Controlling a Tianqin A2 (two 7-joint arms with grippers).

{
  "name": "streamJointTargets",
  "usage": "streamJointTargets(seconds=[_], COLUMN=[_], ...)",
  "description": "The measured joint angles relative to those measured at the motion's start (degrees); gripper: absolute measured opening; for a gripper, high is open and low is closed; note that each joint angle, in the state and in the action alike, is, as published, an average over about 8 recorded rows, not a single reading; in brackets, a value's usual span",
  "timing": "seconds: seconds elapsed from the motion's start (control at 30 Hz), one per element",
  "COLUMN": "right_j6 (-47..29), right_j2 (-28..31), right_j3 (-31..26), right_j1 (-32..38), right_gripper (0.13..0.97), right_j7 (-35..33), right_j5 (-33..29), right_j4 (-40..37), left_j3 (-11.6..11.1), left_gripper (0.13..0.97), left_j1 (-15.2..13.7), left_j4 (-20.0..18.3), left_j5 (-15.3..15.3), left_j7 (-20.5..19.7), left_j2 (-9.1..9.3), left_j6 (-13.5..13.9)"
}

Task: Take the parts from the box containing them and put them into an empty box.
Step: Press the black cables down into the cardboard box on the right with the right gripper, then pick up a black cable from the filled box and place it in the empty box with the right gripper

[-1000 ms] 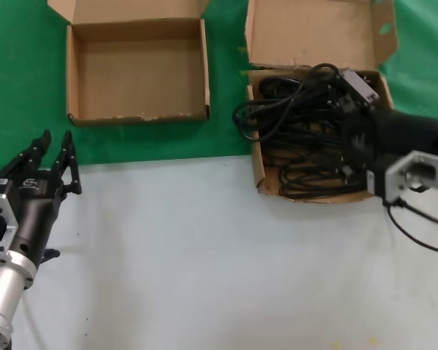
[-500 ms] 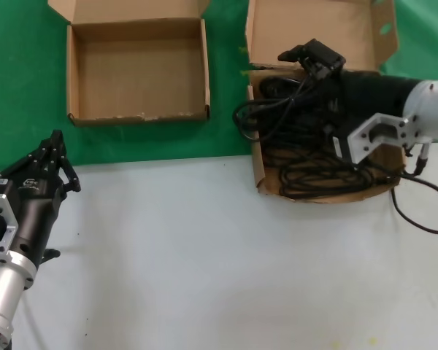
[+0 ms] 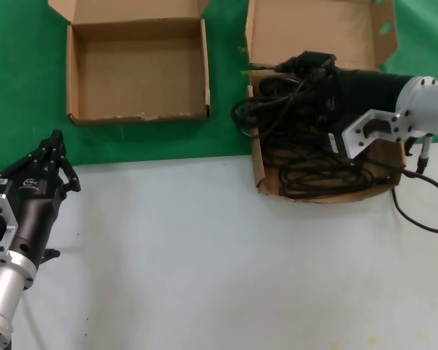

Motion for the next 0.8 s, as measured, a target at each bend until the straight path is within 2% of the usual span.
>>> streamJointTargets(seconds=[0.1, 0.13, 0.4, 0.7, 0.8], right_j6=[-0.11, -0.15, -0.41, -0.17, -0.23], right_j2=[-0.21, -0.27, -0.55, -0.41, 0.5], right_j3=[-0.24, -0.32, -0.89, -1.15, -0.77], right_j1=[0.2, 0.27, 0.81, 0.88, 0.4], right_gripper=[0.587, 0.587, 0.381, 0.241, 0.232], right_j7=[-0.08, -0.11, -0.35, 0.27, 2.46], right_j5=[0.08, 0.09, -0.05, -0.68, -1.52], right_j4=[-0.72, -0.93, -2.21, -1.9, 0.87], left_j3=[0.0, 0.0, 0.0, 0.0, 0.0], left_gripper=[0.145, 0.145, 0.145, 0.145, 0.145], left_j1=[0.0, 0.0, 0.0, 0.0, 0.0], left_j4=[0.0, 0.0, 0.0, 0.0, 0.0], left_j5=[0.0, 0.0, 0.0, 0.0, 0.0], left_j7=[0.0, 0.0, 0.0, 0.0, 0.0], left_j2=[0.0, 0.0, 0.0, 0.0, 0.0], left_j6=[0.0, 0.0, 0.0, 0.0, 0.0])
